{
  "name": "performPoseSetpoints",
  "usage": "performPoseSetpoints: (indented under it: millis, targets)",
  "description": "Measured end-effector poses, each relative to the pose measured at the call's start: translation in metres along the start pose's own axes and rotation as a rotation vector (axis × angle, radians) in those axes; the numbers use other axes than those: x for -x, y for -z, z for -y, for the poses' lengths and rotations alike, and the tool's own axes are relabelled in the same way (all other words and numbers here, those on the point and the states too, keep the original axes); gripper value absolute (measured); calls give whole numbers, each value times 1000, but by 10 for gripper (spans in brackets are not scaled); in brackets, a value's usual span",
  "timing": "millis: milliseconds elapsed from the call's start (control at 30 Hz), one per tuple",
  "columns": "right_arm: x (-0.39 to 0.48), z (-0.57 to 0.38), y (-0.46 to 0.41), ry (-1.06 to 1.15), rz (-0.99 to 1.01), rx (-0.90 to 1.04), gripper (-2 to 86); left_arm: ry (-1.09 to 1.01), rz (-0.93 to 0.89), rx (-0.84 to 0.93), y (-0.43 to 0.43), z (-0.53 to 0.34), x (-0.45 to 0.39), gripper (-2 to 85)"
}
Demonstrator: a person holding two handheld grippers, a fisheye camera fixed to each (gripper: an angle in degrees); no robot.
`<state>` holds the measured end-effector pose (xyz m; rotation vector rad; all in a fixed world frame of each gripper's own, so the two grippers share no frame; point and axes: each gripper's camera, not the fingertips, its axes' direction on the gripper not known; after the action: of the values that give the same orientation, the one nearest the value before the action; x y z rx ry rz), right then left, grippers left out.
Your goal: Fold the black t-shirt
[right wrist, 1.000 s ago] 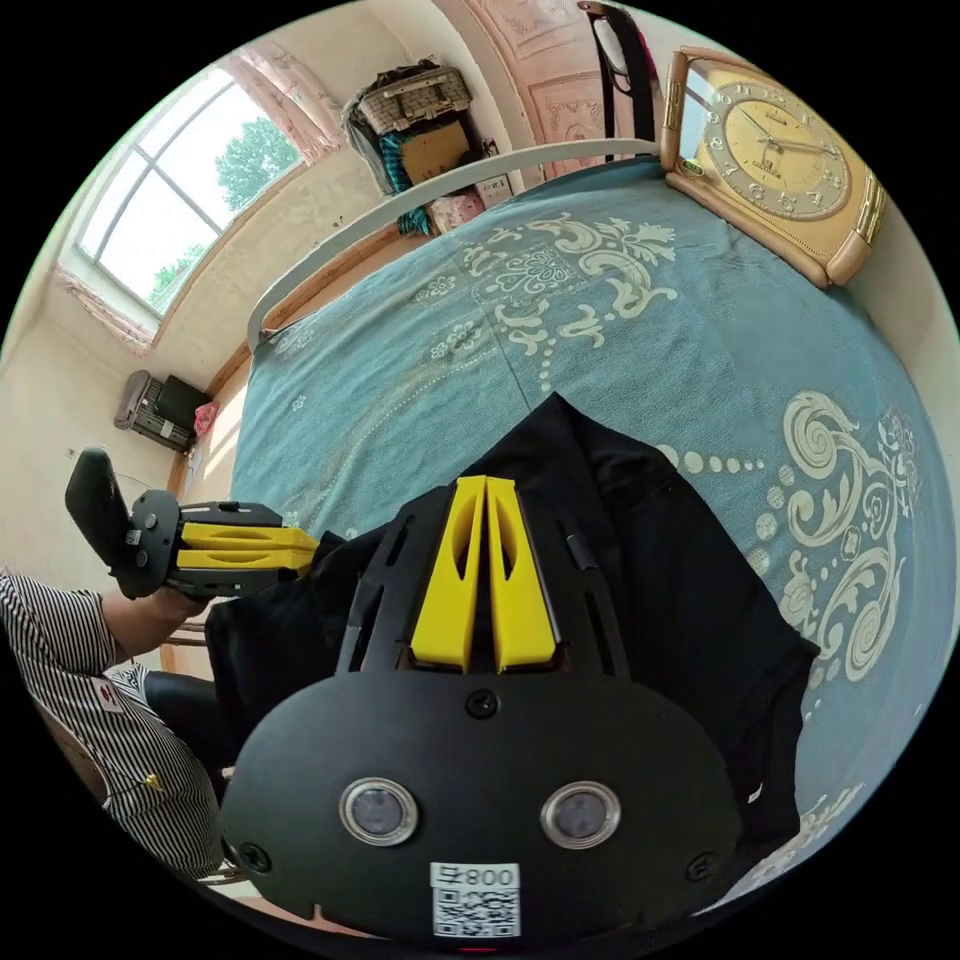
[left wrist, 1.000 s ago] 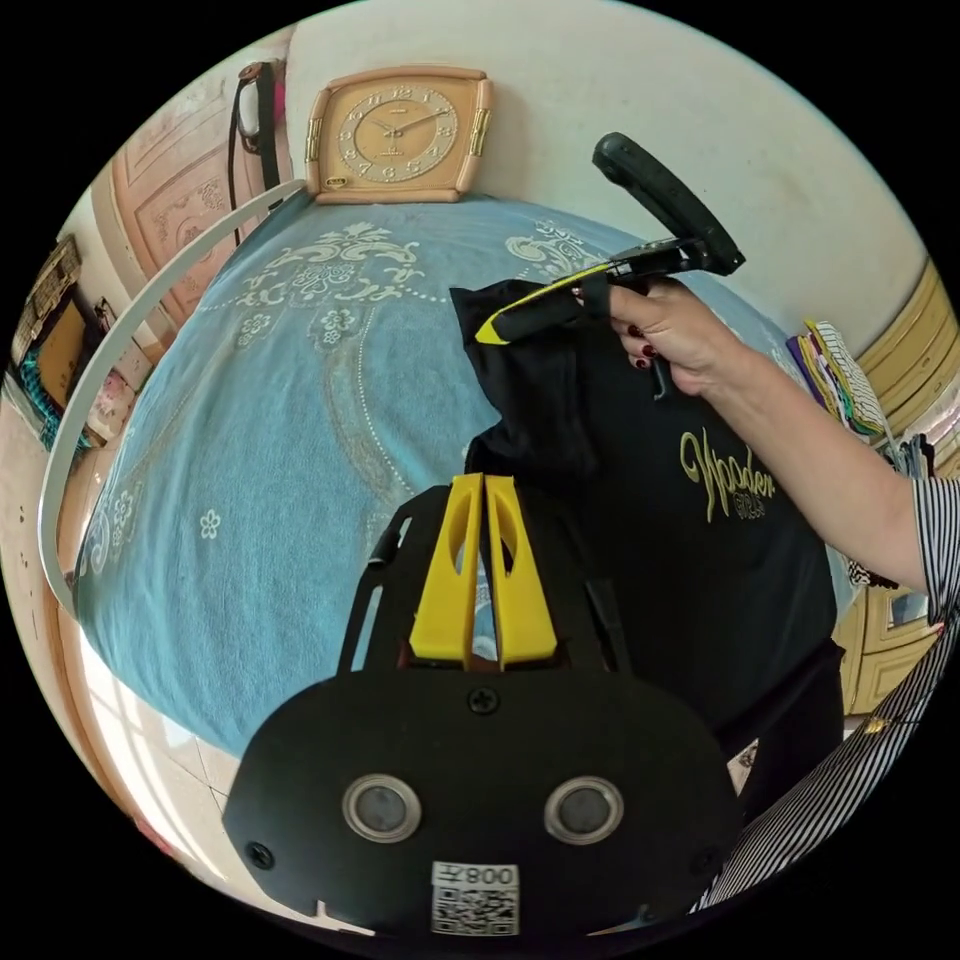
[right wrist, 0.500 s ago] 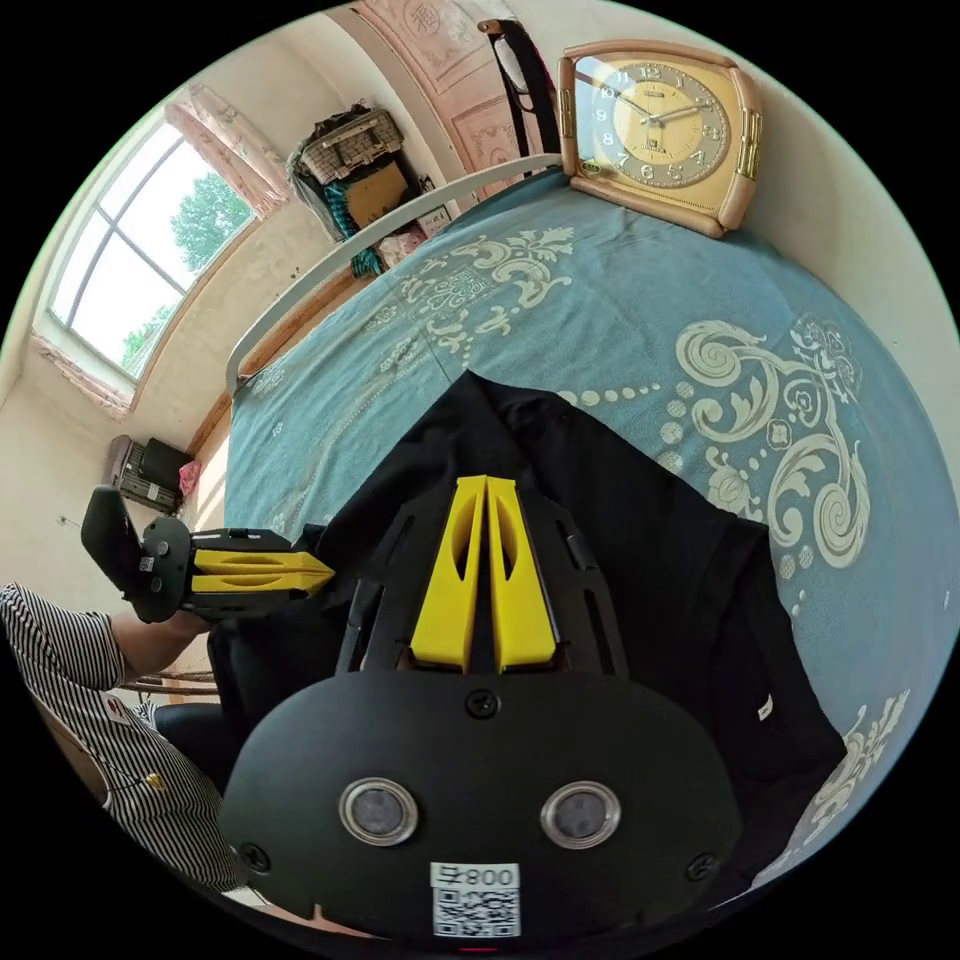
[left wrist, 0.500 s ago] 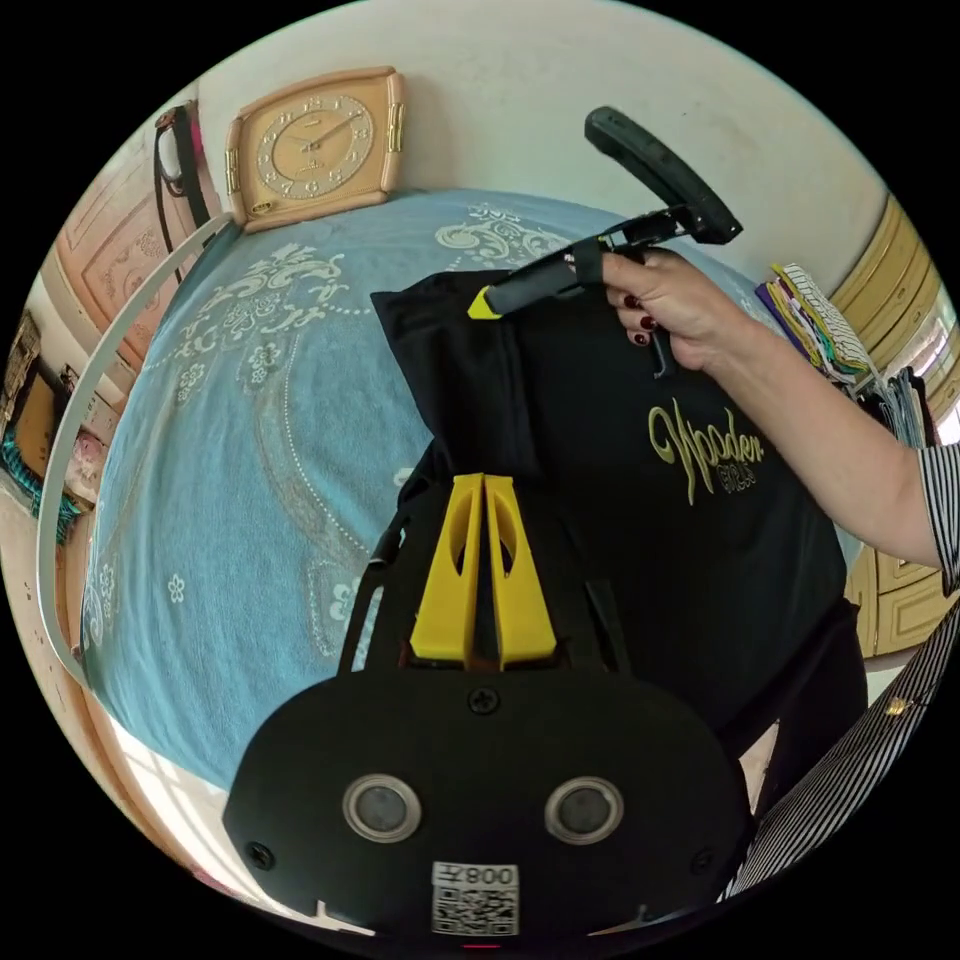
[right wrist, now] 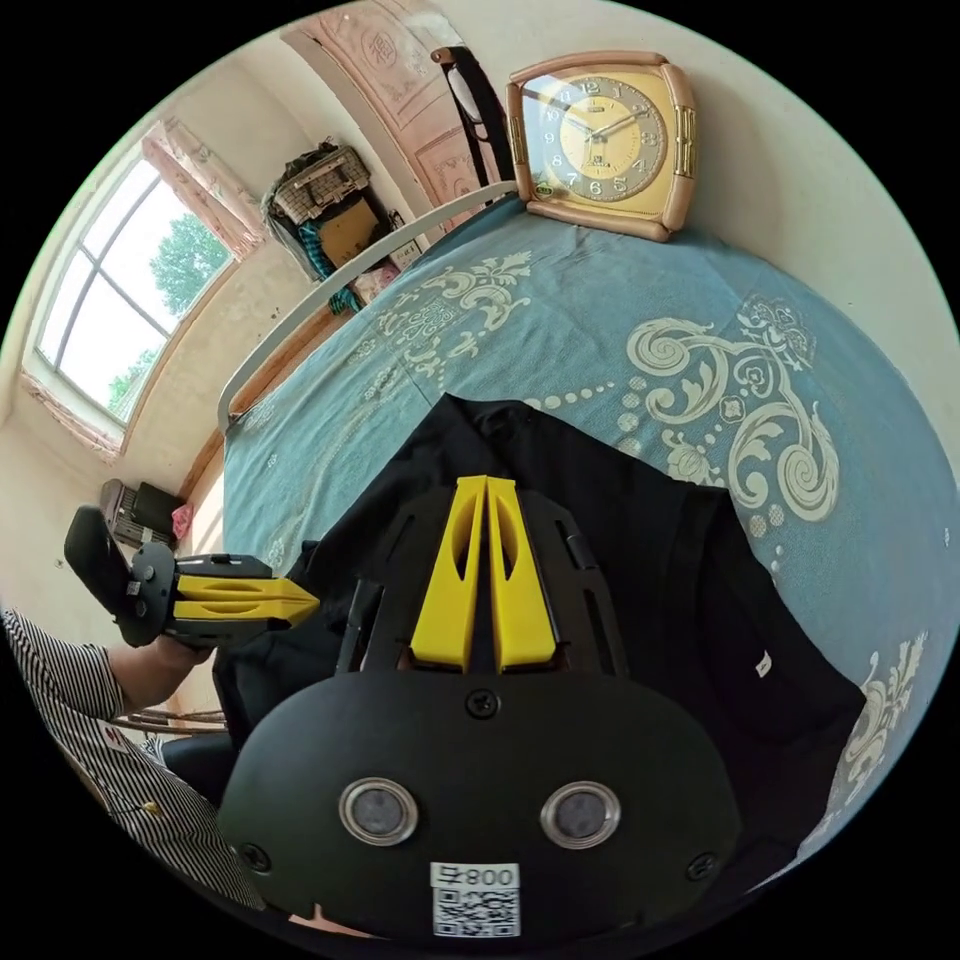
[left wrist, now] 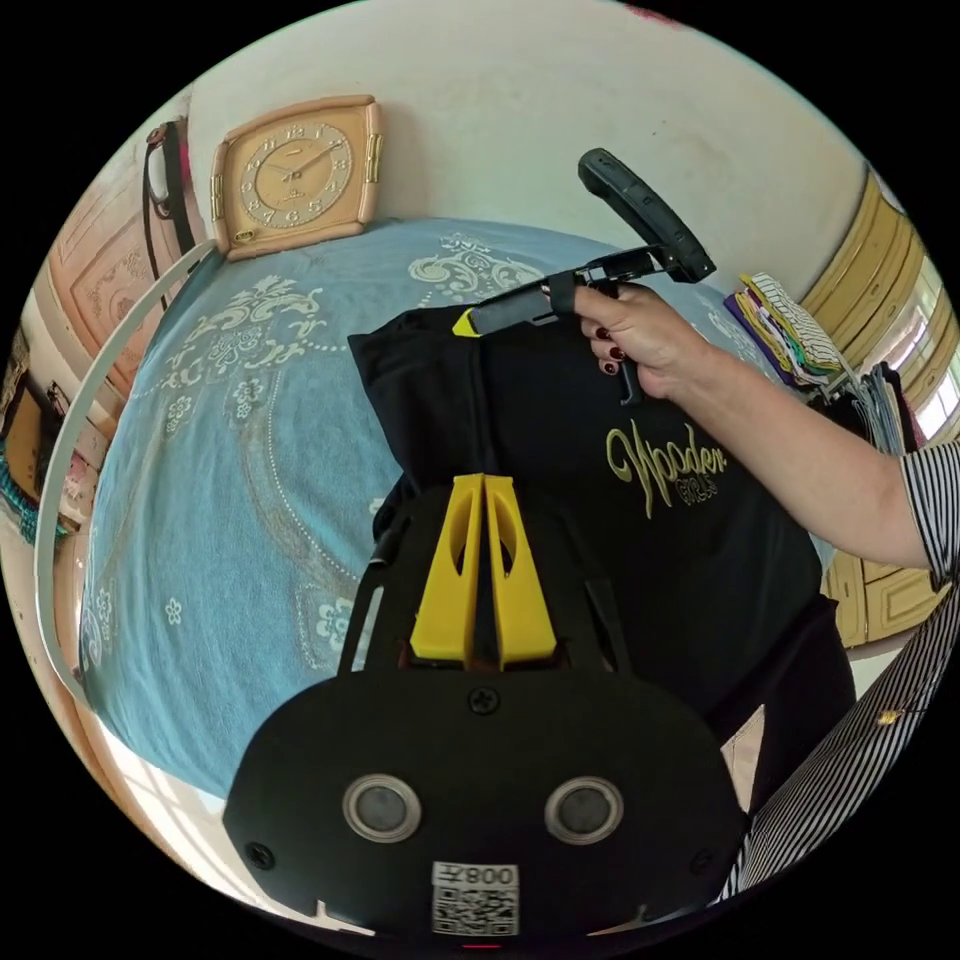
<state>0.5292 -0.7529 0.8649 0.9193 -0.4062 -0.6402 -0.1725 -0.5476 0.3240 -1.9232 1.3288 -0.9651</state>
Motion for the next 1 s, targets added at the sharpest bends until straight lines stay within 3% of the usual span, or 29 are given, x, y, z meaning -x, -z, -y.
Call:
performPoseSetpoints:
  millis: [67, 333, 533, 733, 1000]
  targets:
    - [4, 5, -10, -16, 3, 94, 1, -15, -1, 100, -20, 1, 6, 2]
    - [46, -48, 119, -64, 70, -43, 1, 117, -175, 4, 13, -30, 47, 2]
    - [97, -207, 232, -236, 193, -49, 1, 248, -417, 6, 32, -89, 72, 2]
    - [149, -362, 328, -575, 198, -58, 1, 266, -573, 43, 47, -117, 76, 3]
    - [195, -474, 428, -812, 224, -155, 2, 266, -620, 65, 76, -140, 99, 19]
